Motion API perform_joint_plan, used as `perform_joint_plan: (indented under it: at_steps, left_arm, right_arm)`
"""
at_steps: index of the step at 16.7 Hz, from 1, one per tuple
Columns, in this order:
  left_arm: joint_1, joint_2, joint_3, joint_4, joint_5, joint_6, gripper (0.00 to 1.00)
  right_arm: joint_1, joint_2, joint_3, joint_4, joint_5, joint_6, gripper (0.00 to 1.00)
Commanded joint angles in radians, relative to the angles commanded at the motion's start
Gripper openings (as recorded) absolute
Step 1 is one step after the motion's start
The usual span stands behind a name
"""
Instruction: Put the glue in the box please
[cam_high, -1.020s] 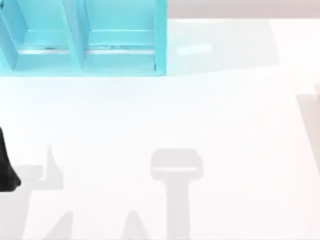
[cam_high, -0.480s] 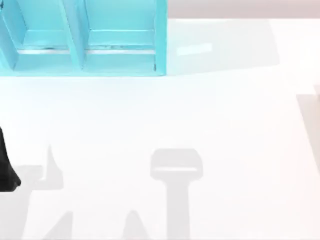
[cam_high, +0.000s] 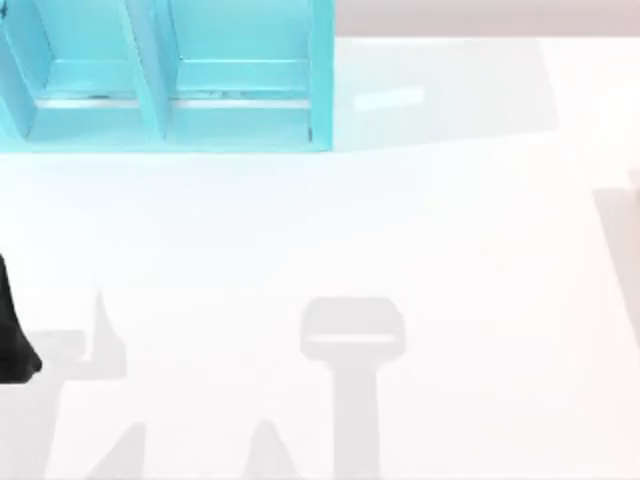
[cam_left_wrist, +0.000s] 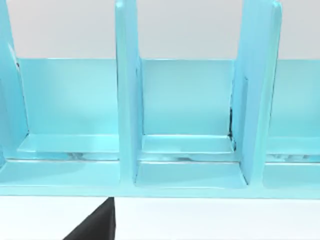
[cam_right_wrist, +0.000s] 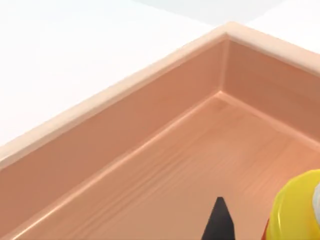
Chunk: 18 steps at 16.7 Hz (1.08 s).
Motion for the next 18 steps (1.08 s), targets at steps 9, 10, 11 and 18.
perform_joint_plan:
  at_steps: [9,10,11,18]
  left_arm:
    - [0.000,0.000,0.000,0.000,0.000,0.000,1.00]
    - [0.000,0.000,0.000,0.000,0.000,0.000,1.00]
    - [0.000,0.000,0.000,0.000,0.000,0.000,1.00]
    - [0.000,0.000,0.000,0.000,0.000,0.000,1.00]
  right_arm:
    - [0.113,-0.046,-0.143,0.403,-0.054,0.317,0.00]
    - [0.114,-0.047,-0.145,0.409,-0.056,0.322,0.00]
    - [0.114,-0.047,-0.145,0.409,-0.056,0.322,0.00]
    - [0.114,-0.047,-0.145,0.409,-0.056,0.322,0.38]
